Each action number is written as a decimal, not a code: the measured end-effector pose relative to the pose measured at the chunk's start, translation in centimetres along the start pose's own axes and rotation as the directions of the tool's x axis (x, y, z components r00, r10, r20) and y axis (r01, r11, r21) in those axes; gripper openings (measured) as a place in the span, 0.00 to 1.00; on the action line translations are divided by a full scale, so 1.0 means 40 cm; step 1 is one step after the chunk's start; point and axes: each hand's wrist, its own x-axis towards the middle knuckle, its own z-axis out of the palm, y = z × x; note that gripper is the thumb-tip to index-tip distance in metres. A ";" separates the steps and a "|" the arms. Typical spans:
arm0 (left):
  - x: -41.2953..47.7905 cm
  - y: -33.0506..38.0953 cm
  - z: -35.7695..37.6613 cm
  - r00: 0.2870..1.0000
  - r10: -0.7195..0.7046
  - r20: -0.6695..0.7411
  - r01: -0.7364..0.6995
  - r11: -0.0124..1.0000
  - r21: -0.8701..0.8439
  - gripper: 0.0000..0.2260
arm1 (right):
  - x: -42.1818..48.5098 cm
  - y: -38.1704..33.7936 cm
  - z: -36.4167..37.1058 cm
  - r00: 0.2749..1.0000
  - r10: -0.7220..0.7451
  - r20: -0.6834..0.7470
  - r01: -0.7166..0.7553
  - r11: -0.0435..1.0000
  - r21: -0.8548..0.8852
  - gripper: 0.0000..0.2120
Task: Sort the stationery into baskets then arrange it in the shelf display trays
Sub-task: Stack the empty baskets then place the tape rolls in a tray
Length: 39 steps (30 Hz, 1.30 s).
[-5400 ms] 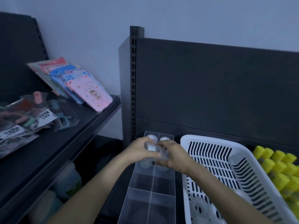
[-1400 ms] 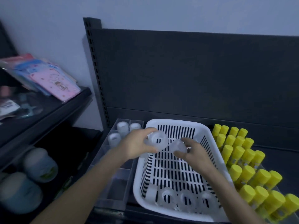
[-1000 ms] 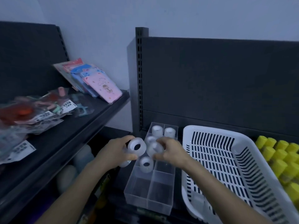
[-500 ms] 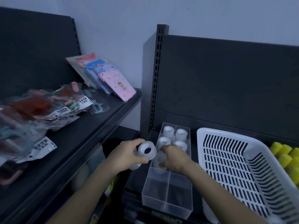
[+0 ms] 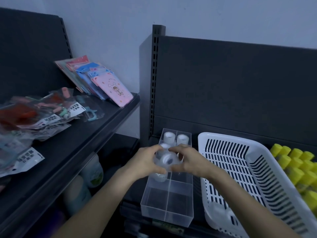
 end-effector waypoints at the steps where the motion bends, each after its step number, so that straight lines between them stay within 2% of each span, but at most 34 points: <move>1: 0.003 -0.008 0.002 1.000 -0.014 -0.016 0.014 1.000 0.001 0.24 | -0.005 0.009 -0.004 1.000 0.014 -0.014 -0.015 1.000 -0.011 0.27; 4: 0.005 -0.042 -0.006 0.995 -0.076 -0.062 0.075 0.997 -0.020 0.19 | -0.018 0.049 -0.018 0.991 0.106 -0.076 -0.114 0.989 -0.097 0.20; 8: -0.004 -0.058 -0.016 0.994 -0.083 -0.067 0.075 0.990 -0.116 0.14 | -0.012 0.073 0.004 0.962 0.270 0.033 -0.241 0.902 -0.358 0.20; 12: -0.007 -0.049 -0.016 0.995 -0.077 -0.056 0.063 0.974 -0.219 0.11 | 0.018 0.065 0.045 0.969 0.238 0.069 -0.155 0.796 -0.585 0.17; 17: -0.002 -0.052 -0.014 0.997 -0.073 -0.002 0.069 0.952 -0.298 0.15 | 0.036 0.086 0.064 0.966 0.249 0.075 -0.140 0.741 -0.656 0.15; 20: 0.006 -0.042 -0.008 0.997 -0.055 0.047 0.066 0.957 -0.284 0.18 | 0.035 0.091 0.075 0.971 0.226 0.080 -0.108 0.708 -0.698 0.14; 22: 0.012 -0.031 -0.004 0.997 -0.032 0.066 0.047 0.969 -0.244 0.19 | 0.029 0.096 0.072 0.974 0.210 0.085 -0.102 0.742 -0.662 0.13; 24: 0.019 -0.015 0.007 0.997 -0.002 0.082 0.018 0.981 -0.195 0.20 | 0.010 0.101 0.051 0.984 0.173 0.042 -0.129 0.855 -0.503 0.10; 27: 0.041 0.016 0.032 0.995 0.023 0.094 -0.020 0.999 -0.035 0.24 | -0.050 0.108 -0.011 0.978 0.131 -0.164 -0.163 0.965 -0.206 0.09; 29: 0.063 0.040 0.056 0.994 0.036 0.099 -0.048 0.990 0.131 0.23 | -0.111 0.122 -0.050 0.940 0.138 -0.311 -0.180 0.977 -0.111 0.11; 32: 0.092 0.067 0.093 0.992 0.022 0.123 -0.069 0.918 0.391 0.22 | -0.201 0.170 -0.079 0.888 0.188 -0.419 -0.236 0.970 -0.065 0.11; 36: 0.112 0.091 0.129 0.984 0.007 0.176 -0.114 0.789 0.604 0.20 | -0.286 0.235 -0.072 0.840 0.299 -0.453 -0.326 0.945 0.020 0.09; 39: 0.124 0.094 0.151 0.981 0.019 0.191 -0.148 0.709 0.690 0.18 | -0.318 0.262 -0.056 0.830 0.328 -0.450 -0.345 0.937 0.046 0.09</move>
